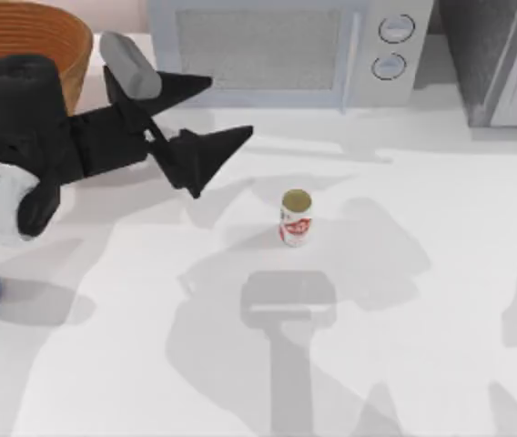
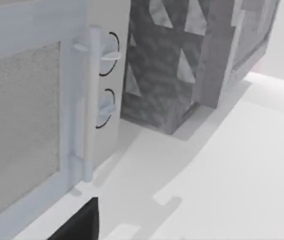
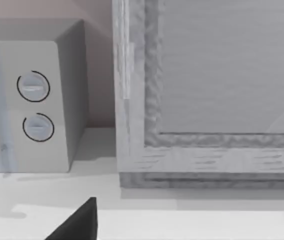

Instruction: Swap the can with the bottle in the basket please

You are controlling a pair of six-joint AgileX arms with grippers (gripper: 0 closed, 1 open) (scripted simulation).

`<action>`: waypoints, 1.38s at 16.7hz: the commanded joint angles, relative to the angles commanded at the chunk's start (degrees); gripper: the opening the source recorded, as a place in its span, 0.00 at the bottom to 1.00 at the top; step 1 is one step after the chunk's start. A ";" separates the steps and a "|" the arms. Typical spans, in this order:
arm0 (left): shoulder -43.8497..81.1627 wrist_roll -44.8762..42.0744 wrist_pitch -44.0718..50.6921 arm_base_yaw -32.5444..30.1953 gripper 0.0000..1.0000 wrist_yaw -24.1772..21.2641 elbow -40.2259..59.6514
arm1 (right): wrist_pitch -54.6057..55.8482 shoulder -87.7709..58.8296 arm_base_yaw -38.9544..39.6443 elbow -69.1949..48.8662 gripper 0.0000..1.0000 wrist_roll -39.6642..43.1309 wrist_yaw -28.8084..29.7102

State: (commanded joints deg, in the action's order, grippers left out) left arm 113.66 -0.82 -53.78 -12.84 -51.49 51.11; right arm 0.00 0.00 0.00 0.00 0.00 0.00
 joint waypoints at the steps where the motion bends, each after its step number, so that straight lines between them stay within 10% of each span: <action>1: -6.55 -0.12 3.39 1.17 1.00 3.09 -2.87 | 0.00 0.00 0.00 0.00 1.00 0.00 0.00; 14: -96.28 0.15 44.84 11.77 1.00 42.41 -41.52 | 0.00 0.00 0.00 0.00 1.00 0.00 0.00; 23: -113.66 0.82 53.78 12.84 1.00 51.49 -51.11 | 0.00 0.00 0.00 0.00 1.00 0.00 0.00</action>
State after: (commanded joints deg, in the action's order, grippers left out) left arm 0.00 0.00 0.00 0.00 0.00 0.00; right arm 0.00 0.00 0.00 0.00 0.00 0.00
